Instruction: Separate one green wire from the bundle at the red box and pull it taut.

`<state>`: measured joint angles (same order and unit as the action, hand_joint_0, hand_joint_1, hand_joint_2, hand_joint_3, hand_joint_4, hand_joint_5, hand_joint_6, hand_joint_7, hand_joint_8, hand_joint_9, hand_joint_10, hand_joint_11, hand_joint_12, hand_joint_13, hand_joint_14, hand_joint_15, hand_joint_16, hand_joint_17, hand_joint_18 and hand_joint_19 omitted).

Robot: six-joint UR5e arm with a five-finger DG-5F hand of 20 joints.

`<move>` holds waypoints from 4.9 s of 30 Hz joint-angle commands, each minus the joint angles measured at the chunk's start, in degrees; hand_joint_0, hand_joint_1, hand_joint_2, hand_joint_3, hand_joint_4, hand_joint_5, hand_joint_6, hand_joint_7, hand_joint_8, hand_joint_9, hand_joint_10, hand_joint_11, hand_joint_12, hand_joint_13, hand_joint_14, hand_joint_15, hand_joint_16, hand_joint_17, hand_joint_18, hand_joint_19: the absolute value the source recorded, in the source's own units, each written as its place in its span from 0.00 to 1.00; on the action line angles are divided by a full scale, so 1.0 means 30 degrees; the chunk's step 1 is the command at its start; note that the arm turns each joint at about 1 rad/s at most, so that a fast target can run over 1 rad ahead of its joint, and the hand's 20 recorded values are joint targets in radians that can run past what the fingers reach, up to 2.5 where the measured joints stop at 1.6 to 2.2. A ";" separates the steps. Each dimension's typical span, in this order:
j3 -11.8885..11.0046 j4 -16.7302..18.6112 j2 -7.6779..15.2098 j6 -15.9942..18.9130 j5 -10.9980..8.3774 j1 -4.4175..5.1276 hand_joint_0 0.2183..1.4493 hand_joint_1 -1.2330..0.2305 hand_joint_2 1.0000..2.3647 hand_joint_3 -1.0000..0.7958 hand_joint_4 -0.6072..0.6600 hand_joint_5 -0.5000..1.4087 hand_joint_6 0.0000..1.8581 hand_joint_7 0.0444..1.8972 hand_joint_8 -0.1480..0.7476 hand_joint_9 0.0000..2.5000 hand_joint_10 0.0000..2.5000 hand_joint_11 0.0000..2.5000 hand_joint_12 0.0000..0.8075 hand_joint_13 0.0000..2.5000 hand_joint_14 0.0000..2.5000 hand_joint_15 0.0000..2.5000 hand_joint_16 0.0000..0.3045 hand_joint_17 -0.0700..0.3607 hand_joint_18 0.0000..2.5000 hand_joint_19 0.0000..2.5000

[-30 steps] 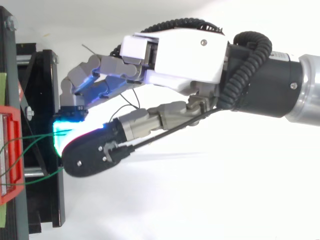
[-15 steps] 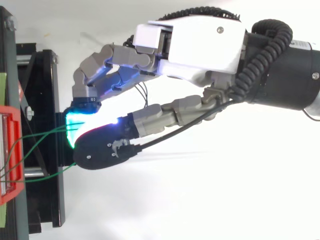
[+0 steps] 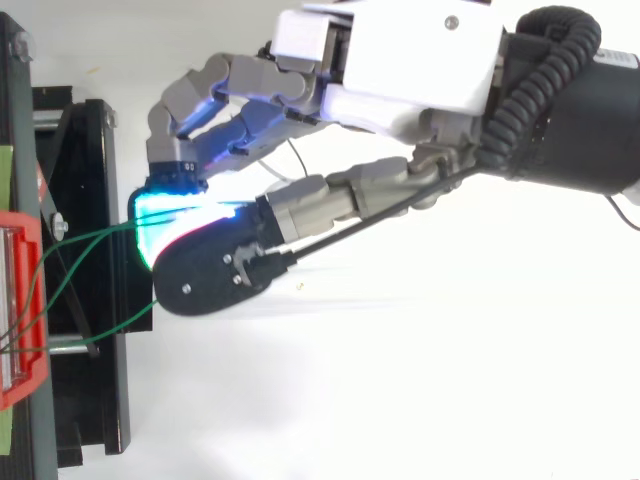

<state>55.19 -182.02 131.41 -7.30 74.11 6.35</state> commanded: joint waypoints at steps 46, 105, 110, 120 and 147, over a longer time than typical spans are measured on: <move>-0.0819 -0.1934 -0.0384 -0.0029 0.0288 -0.0418 0.26 0.54 0.00 0.28 0.61 0.16 0.48 0.51 0.50 0.31 0.01 0.27 0.42 0.21 0.00 0.10 0.17 0.44 0.20 0.12; -0.1111 -0.2550 -0.0355 -0.0029 0.0346 -0.0535 0.27 0.44 0.01 0.40 0.61 0.16 0.47 0.55 0.49 0.31 0.01 0.27 0.41 0.21 0.00 0.10 0.17 0.43 0.18 0.13; -0.0643 -0.2520 -0.0355 0.0029 0.0317 -0.0535 0.27 0.44 0.01 0.39 0.62 0.16 0.47 0.54 0.49 0.31 0.01 0.27 0.41 0.21 0.00 0.10 0.17 0.43 0.18 0.13; -0.0613 -0.2374 -0.0355 0.0117 0.0317 -0.0476 0.24 0.46 0.00 0.32 0.62 0.16 0.48 0.52 0.50 0.31 0.01 0.27 0.42 0.22 0.00 0.10 0.17 0.44 0.19 0.13; -0.0613 -0.2315 -0.0355 0.0117 0.0317 -0.0476 0.27 0.37 0.02 0.47 0.54 0.16 0.49 0.56 0.49 0.31 0.01 0.27 0.40 0.22 0.00 0.10 0.17 0.43 0.19 0.13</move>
<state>53.35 -188.97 130.34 -6.94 75.06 4.94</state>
